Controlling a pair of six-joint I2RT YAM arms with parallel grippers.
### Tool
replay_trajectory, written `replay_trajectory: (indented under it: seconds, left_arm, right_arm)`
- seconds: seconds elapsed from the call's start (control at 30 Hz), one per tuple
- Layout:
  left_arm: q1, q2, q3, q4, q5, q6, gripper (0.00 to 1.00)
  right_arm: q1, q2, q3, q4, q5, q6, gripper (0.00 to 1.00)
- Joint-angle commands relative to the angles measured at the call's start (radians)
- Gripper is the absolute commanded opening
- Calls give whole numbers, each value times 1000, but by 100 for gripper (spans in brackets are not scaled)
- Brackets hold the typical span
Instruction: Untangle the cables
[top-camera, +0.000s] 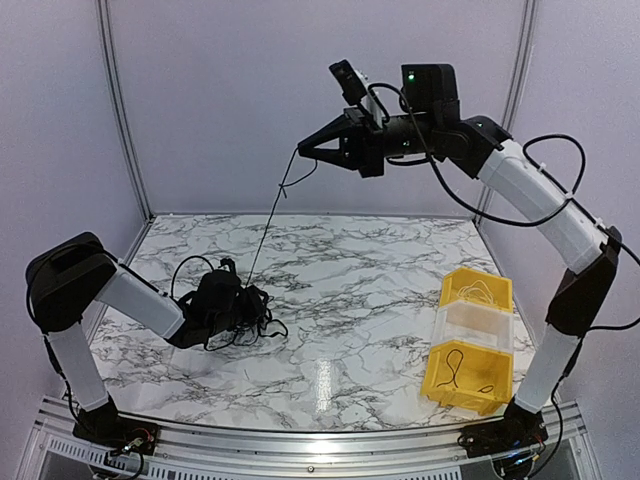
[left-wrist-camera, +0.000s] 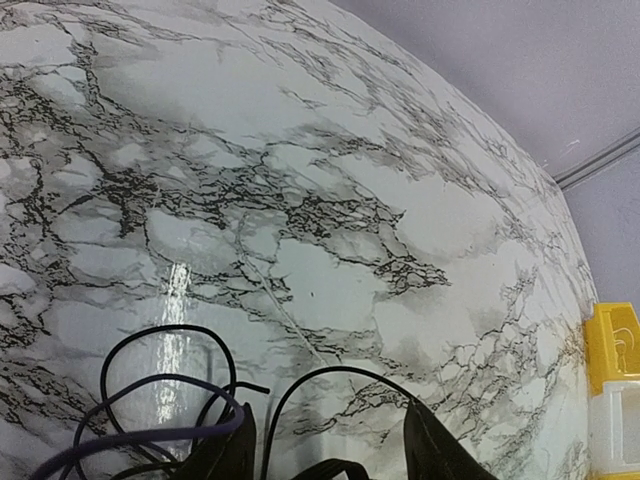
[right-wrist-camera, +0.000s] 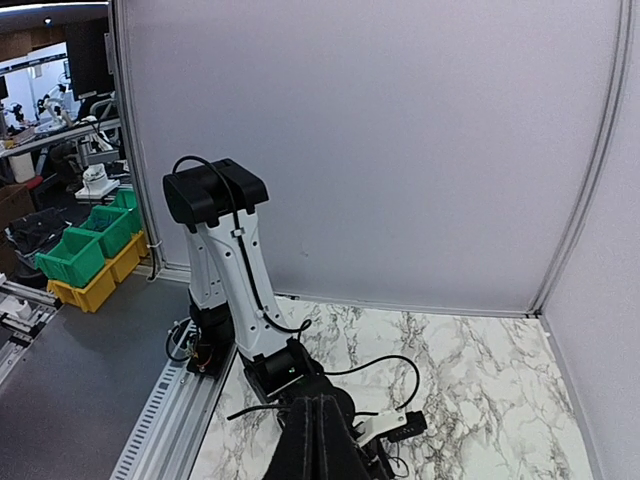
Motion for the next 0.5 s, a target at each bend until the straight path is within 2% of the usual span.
replay_trajectory:
  seconds: [0.0,0.23,0.47]
  left_arm:
    - [22,12,-19,-20,-21,12,53]
    - [38,-13,-53,-27,-27,23,53]
    - [45,-30,-62,-41,-32,25,53]
  right_arm:
    - [-107,-84,100,17,-78,8,0]
    - [-309,-195,130,7,-34,-17,0]
    - [-362,-308,36,-7,59,-63,0]
